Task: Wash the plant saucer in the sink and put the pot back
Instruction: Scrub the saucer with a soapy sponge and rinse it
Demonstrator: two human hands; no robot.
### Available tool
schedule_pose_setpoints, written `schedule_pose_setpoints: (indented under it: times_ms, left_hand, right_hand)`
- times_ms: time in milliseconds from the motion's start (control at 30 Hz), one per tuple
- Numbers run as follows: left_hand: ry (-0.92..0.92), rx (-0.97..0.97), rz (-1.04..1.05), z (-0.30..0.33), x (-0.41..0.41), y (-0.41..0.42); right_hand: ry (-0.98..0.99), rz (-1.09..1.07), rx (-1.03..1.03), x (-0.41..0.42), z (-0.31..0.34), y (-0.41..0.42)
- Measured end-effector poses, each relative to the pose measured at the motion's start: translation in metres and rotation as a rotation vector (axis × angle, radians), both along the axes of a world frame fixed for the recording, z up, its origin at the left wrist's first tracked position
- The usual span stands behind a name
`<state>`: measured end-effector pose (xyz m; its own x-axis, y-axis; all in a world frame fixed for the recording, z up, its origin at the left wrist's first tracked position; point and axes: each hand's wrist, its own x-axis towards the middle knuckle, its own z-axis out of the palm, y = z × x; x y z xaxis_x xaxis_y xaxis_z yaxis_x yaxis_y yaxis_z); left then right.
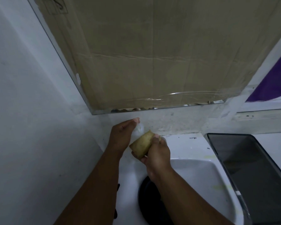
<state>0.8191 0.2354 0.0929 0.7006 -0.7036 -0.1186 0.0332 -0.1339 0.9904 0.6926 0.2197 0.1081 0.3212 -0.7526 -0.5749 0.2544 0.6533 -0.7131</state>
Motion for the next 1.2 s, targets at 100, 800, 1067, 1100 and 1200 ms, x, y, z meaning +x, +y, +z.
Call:
schedule_pose_setpoints:
  times_ms: [100,800,1067,1100,1200]
  left_hand:
    - [0.000,-0.013,0.013,0.000,-0.002,0.002]
    - [0.165,-0.024,0.089,0.001,0.000,-0.003]
    - [0.140,-0.045,0.113,0.000,-0.006,-0.009]
    - [0.142,-0.044,0.108,-0.001,-0.006,-0.008]
    - [0.171,-0.046,0.097,-0.002,-0.002,-0.003]
  right_hand:
    - [0.014,0.006,0.001,0.002,0.000,-0.006]
    - [0.085,-0.023,-0.055,0.019,-0.002,-0.015]
    - [0.054,-0.030,-0.085,0.028,-0.002,-0.017]
    - [0.049,-0.027,-0.082,0.030,-0.001,-0.016]
    - [0.028,-0.020,-0.076,0.033,0.001,-0.012]
